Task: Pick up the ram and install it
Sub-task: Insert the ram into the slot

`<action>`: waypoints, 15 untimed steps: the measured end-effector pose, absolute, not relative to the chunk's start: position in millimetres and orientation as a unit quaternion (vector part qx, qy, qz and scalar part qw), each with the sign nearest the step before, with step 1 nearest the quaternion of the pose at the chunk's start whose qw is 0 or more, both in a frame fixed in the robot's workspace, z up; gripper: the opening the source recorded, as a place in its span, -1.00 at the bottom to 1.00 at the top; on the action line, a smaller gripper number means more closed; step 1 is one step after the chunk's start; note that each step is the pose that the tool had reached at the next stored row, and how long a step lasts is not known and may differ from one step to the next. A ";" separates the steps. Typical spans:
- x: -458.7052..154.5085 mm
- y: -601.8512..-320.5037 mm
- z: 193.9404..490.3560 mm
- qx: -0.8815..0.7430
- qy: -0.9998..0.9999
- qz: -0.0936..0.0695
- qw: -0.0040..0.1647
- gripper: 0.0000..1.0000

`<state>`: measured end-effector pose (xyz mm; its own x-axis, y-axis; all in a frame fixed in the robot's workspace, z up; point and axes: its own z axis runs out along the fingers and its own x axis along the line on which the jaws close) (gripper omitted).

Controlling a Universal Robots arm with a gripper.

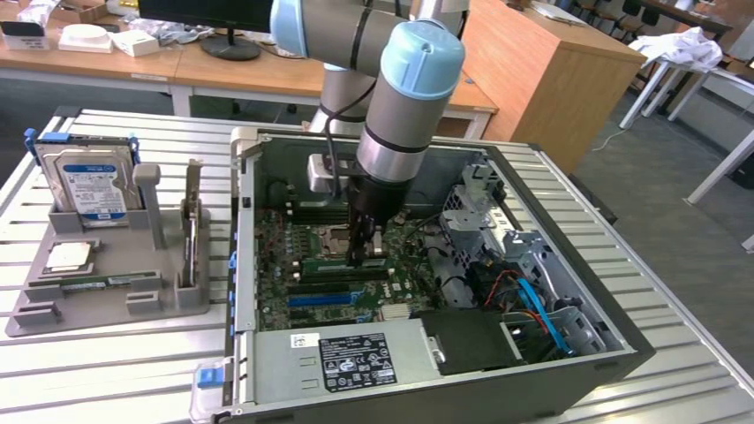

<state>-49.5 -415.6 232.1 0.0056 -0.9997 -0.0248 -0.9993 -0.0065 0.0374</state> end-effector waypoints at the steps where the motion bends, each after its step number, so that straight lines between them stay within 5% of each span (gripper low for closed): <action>1: -49.5 -415.7 232.0 0.709 -0.705 -0.022 0.005 -0.76; 15: -50.1 -416.5 227.7 0.709 -0.705 -0.022 0.004 -0.76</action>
